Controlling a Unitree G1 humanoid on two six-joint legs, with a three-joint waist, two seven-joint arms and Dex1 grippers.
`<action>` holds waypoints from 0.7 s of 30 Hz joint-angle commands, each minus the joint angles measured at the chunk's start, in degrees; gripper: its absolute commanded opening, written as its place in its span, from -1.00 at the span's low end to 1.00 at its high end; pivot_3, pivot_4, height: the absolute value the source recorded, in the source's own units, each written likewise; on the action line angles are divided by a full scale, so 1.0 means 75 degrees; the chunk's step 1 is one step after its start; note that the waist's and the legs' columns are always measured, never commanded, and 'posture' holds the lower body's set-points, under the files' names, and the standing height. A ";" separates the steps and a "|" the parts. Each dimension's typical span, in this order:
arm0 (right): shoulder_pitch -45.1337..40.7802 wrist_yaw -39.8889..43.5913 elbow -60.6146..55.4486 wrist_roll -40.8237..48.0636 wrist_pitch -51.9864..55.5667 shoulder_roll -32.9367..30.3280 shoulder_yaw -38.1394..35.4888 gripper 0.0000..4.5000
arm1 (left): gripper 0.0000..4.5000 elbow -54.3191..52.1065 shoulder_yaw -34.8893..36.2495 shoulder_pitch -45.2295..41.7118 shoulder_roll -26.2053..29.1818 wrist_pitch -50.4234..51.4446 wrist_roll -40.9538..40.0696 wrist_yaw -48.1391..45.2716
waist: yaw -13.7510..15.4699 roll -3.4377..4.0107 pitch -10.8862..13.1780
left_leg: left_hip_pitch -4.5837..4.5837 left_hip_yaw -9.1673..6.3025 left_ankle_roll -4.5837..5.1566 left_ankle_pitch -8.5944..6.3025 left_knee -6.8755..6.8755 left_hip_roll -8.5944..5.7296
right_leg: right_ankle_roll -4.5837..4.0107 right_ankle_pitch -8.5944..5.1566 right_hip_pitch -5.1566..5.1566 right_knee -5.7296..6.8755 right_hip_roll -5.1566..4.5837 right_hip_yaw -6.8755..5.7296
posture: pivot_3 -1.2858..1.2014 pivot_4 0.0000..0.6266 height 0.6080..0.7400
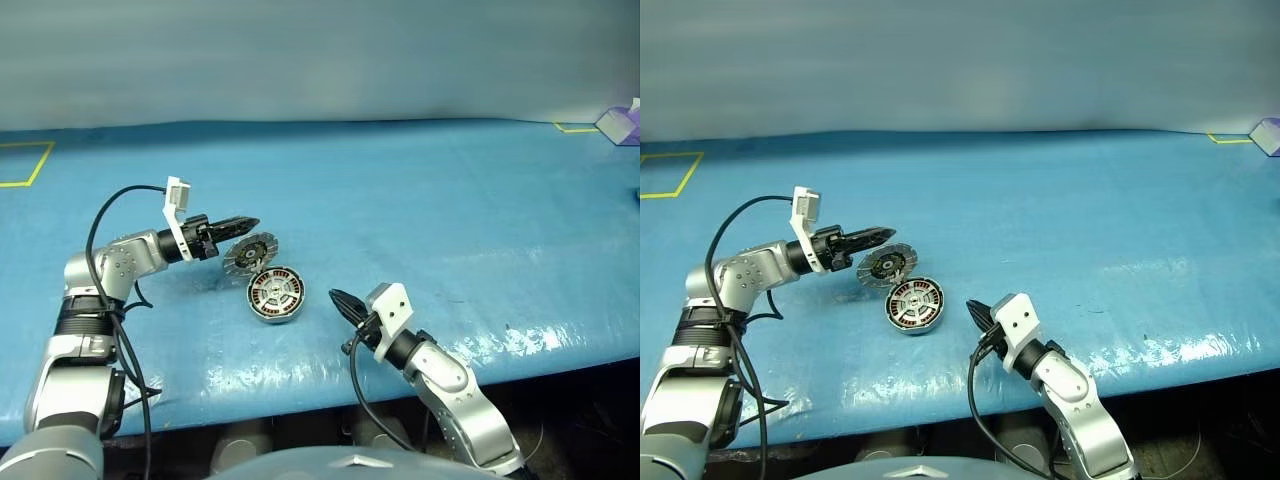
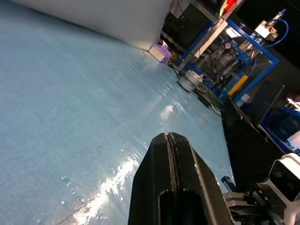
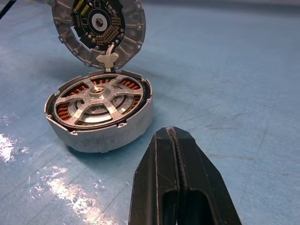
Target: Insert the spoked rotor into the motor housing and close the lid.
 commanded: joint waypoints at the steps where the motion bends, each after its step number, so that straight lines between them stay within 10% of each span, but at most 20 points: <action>1: 0.0069 -0.0189 -0.0209 -0.0115 -0.0169 0.0070 -0.0036 -0.99 | -1.00 -0.0126 -0.0307 -0.0110 0.0133 0.0432 0.0175 -0.0645 | 0.0009 0.0000 0.0000 | -0.0001 0.0000 0.0000 0.0000 0.0001 -0.0001 | 0.0000 0.0000 0.0000 -0.0001 -0.0001 0.0002 | 0.03 -0.52 1.00; 21: -0.0285 -0.0488 -0.0381 0.0073 0.0560 0.0190 -0.0256 -0.99 | -1.00 -0.2723 -0.0951 0.2169 0.0088 0.1571 0.0354 -0.0311 | 0.0035 0.0004 0.0003 | -0.0013 -0.0004 -0.0002 -0.0002 -0.0003 0.0006 | -0.0002 -0.0002 -0.0012 -0.0005 -0.0012 0.0008 | 0.03 -0.52 1.00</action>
